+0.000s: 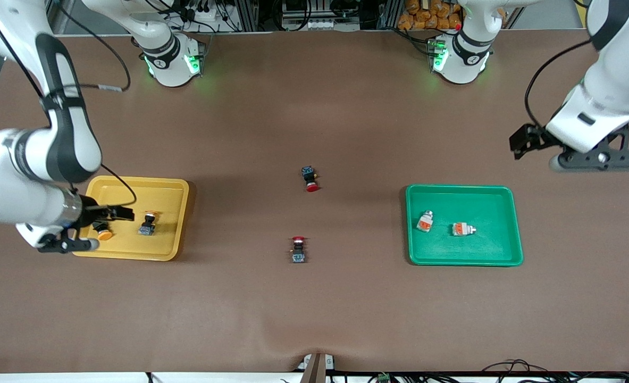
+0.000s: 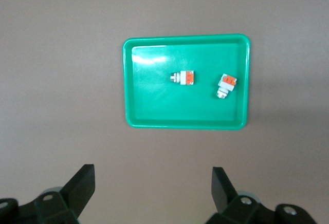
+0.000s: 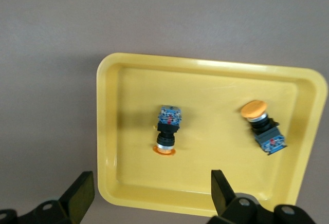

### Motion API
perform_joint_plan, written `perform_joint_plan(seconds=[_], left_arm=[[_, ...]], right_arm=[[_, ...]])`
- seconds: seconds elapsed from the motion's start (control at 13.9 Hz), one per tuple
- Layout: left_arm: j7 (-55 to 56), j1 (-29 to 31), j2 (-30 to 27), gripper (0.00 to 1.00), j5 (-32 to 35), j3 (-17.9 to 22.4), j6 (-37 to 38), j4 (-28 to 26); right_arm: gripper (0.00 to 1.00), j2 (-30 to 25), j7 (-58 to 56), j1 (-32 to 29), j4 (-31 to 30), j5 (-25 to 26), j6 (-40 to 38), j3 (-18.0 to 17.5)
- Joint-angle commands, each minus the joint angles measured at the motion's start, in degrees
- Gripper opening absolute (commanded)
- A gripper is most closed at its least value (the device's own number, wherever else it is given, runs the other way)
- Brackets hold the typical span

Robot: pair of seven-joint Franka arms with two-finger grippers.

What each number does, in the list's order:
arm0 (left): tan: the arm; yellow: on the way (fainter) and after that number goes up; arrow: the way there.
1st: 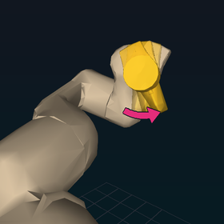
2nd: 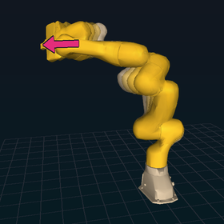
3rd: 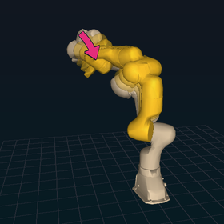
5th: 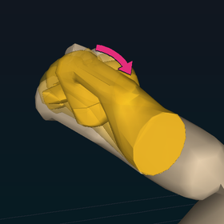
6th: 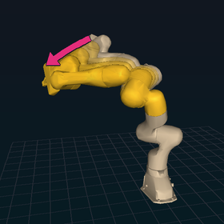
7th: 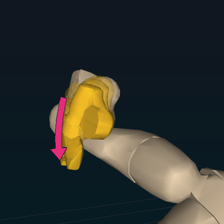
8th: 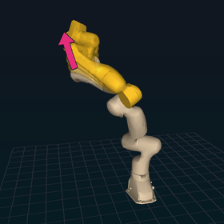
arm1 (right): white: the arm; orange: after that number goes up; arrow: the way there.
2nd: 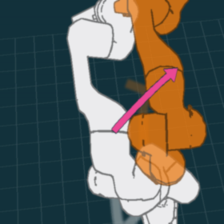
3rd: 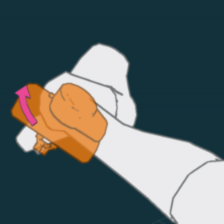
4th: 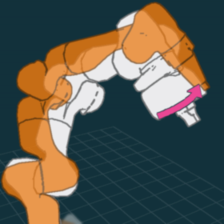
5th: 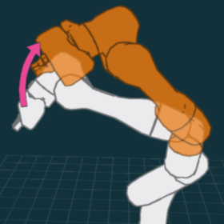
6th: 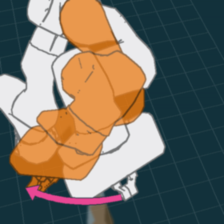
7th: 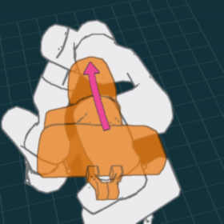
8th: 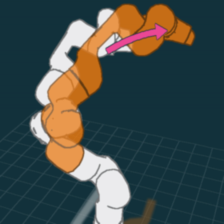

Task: Place green and yellow buttons in trays

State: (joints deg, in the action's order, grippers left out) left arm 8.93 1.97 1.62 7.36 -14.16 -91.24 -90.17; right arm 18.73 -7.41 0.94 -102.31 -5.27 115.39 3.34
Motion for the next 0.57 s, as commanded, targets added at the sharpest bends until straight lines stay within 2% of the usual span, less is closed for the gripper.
perform_joint_plan(seconds=[0.0,0.22,0.5], left_arm=[[-2.6,0.1,-3.4,1.00,-2.4,1.9,0.9,-1.2],[-6.2,-0.1,-4.4,1.00,-6.7,6.0,0.9,-1.2],[-6.7,-1.7,-4.4,1.00,-6.6,7.7,1.0,-1.2]], right_arm=[[1.00,-10.5,-2.0,-1.9,-10.5,1.0,3.0,-1.0],[1.00,-15.1,-2.3,-2.6,-7.7,1.2,-3.2,-0.9],[1.00,-17.8,-1.5,-2.4,2.8,4.4,-18.9,-1.0]])
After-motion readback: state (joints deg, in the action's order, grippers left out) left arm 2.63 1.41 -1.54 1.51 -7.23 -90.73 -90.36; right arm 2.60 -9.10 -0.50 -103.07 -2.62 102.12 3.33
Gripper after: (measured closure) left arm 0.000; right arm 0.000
